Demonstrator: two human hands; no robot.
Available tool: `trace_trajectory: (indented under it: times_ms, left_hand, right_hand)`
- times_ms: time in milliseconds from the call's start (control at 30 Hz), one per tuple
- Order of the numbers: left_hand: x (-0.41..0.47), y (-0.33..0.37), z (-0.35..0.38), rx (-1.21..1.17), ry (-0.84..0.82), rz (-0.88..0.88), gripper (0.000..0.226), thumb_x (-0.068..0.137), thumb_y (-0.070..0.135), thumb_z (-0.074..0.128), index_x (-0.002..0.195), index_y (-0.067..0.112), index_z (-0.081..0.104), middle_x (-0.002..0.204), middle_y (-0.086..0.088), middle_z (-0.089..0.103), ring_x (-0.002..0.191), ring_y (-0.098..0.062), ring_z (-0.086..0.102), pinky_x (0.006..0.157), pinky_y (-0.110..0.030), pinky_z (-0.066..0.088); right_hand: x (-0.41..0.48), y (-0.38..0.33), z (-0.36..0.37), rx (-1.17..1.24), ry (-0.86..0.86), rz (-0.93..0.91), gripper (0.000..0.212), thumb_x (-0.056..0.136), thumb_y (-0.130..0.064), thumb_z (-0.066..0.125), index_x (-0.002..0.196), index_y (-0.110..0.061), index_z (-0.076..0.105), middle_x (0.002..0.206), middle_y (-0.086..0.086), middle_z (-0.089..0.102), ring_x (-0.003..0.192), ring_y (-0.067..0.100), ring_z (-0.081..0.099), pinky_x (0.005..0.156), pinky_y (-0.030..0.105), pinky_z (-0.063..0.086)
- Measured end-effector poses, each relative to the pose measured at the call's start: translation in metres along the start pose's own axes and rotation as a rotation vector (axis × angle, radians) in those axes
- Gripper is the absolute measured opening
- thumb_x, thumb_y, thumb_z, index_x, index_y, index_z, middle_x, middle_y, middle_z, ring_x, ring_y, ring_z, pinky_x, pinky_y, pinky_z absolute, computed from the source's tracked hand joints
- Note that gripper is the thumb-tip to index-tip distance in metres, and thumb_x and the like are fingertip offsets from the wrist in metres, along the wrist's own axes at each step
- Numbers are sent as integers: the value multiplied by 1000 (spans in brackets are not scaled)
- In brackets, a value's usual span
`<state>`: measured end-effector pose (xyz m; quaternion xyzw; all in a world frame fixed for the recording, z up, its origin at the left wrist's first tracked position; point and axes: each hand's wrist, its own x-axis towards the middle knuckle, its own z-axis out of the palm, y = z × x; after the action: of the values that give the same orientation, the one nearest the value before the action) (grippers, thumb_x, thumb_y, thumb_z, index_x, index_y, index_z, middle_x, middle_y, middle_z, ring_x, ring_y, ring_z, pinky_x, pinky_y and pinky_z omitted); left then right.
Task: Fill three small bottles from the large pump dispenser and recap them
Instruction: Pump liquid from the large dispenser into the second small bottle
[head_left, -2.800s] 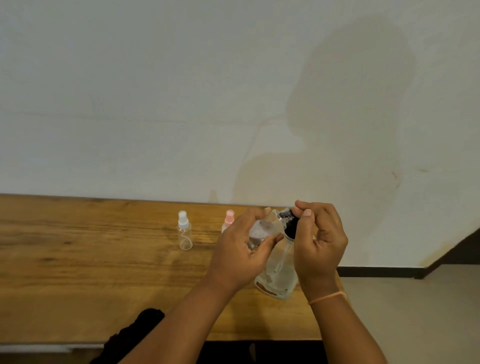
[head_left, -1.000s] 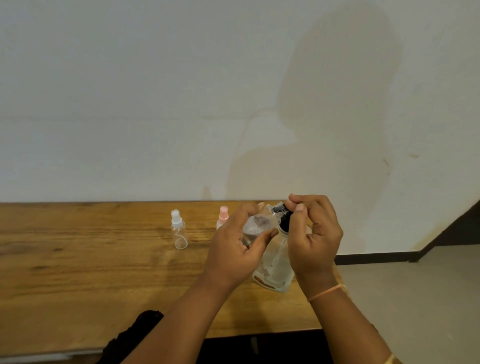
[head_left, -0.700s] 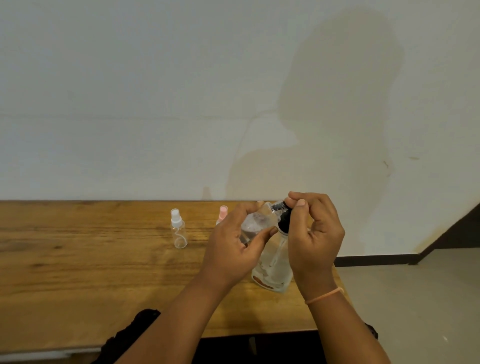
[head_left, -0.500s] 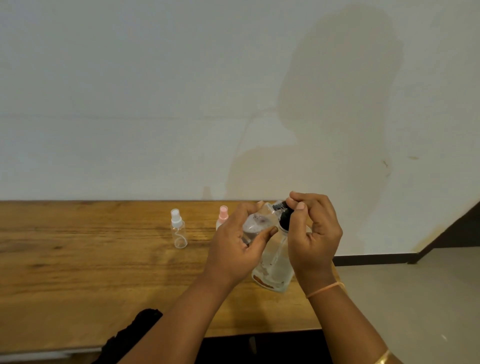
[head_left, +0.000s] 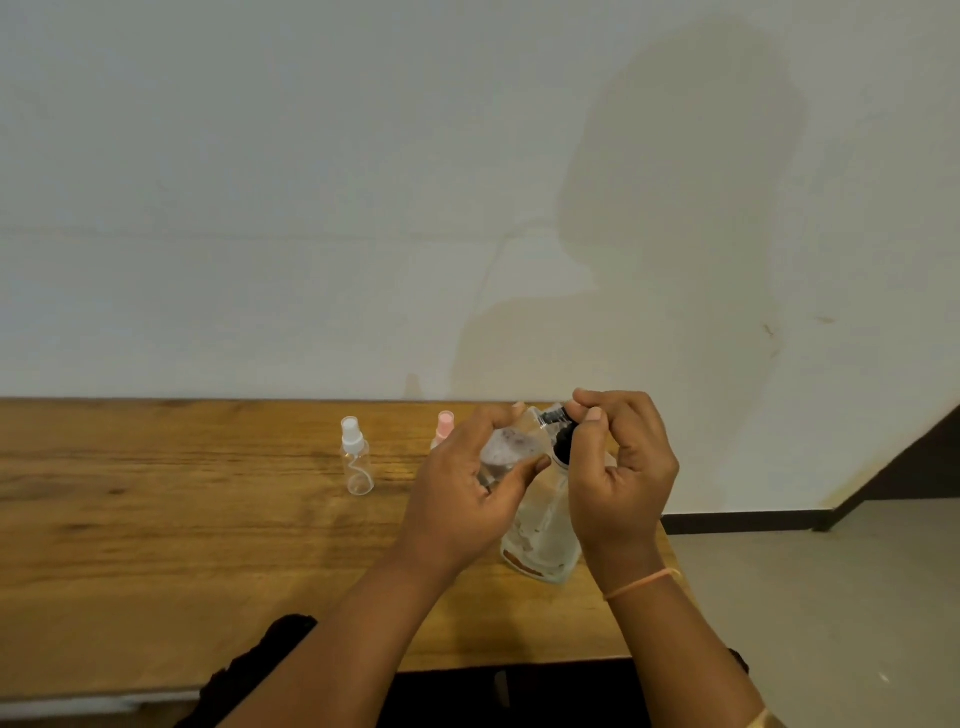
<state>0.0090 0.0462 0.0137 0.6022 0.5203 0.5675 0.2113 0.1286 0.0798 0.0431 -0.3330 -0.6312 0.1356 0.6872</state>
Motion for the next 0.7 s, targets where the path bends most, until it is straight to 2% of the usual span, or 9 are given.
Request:
trace_trajectory:
  times_ms: [133,300,367,433,500,567,633,700]
  left_hand:
    - [-3,-1,0,25,-23,-20,40,76,57,62,111,41,52,96,13,68,71,-12,67,58,-43,56]
    - [-1,9,-2,23,-6,20,42,76,54,64,115,43,52,101,17,67,76,-13,68,62,-40,57]
    - [-1,15,-2,42,-8,40,44,77,53,63,118,49,50,107,22,65,81,-8,67,74,-41,57]
    - [1,18,-3,90,-9,49,47,77,55,62,121,57,46,115,34,57,91,2,62,94,-50,49]
    - [4,18,-3,112,-4,50,49,75,61,61,122,60,45,117,40,52,104,9,56,99,-52,44]
    - [6,17,-3,97,8,53,50,76,61,61,124,53,50,111,32,60,104,7,57,95,-43,49]
    - [6,15,-3,95,21,61,48,77,57,61,124,46,54,103,22,66,97,3,60,83,-28,53]
    - [4,13,-1,104,22,50,47,78,56,61,124,43,55,103,18,68,95,0,61,79,-28,55]
  right_hand:
    - [-5,2,-2,-4,-29,9,29,87,-10,43,78,2,67,82,-5,55,84,-8,56,73,5,44]
    - [1,-9,-6,56,-5,72,24,89,-16,43,84,-12,66,87,-8,59,85,-3,60,75,8,46]
    - [4,-11,-8,46,-8,84,24,88,-19,43,83,-14,66,86,-9,61,84,0,60,74,10,47]
    - [5,-10,-7,30,-10,84,24,88,-19,43,83,-15,66,86,-11,60,84,-1,59,74,8,45]
    - [5,-9,-5,22,-21,70,23,88,-17,43,84,-15,65,86,-11,59,85,-4,58,74,7,44]
    - [3,-6,-5,36,-33,48,24,88,-15,42,85,-11,66,85,-6,57,85,-5,58,75,6,45]
    - [1,-1,-6,36,-57,37,24,88,-14,42,87,-9,66,86,-4,56,87,-5,58,75,7,45]
    - [0,2,-8,22,-82,46,23,88,-14,42,87,-11,65,88,-5,56,87,-4,58,76,7,45]
